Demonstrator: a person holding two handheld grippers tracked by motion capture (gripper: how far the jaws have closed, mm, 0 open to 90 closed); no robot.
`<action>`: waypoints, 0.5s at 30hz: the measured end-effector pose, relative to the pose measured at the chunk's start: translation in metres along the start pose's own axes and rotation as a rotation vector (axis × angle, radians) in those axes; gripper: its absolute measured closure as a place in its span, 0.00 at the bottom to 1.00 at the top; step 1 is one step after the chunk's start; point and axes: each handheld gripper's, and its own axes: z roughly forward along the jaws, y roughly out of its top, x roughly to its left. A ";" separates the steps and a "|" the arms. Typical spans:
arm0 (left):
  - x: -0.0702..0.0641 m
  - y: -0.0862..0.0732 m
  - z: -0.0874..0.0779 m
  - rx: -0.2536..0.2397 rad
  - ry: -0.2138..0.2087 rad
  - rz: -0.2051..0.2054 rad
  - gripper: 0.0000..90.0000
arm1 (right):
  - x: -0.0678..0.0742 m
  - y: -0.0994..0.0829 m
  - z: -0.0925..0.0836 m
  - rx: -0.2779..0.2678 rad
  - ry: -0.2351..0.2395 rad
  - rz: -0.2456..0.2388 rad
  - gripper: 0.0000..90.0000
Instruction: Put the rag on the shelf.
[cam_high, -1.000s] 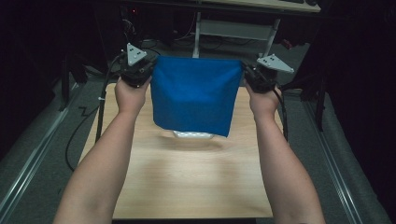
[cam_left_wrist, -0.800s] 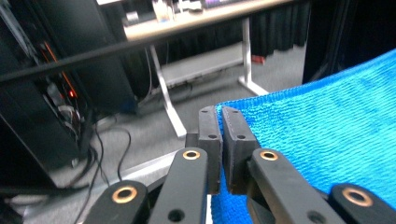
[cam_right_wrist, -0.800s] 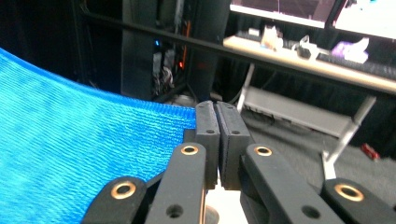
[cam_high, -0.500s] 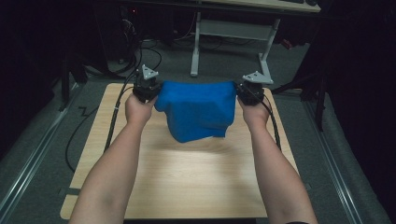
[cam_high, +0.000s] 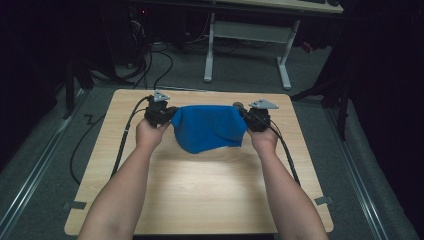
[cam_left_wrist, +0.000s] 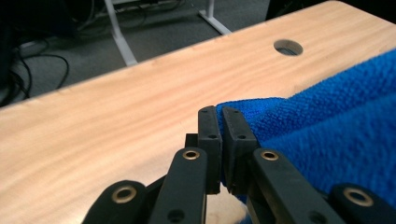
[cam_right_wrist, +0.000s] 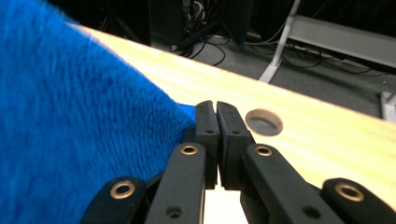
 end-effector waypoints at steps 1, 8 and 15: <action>0.000 -0.002 0.001 0.008 -0.010 -0.005 0.97 | 0.001 -0.003 0.001 0.003 0.005 0.000 0.99; 0.000 -0.012 0.008 0.028 -0.057 -0.041 0.97 | 0.008 -0.015 0.004 0.028 0.030 0.009 0.99; -0.004 -0.022 0.014 0.057 -0.080 -0.038 0.97 | 0.016 -0.021 0.009 0.049 0.057 0.006 0.99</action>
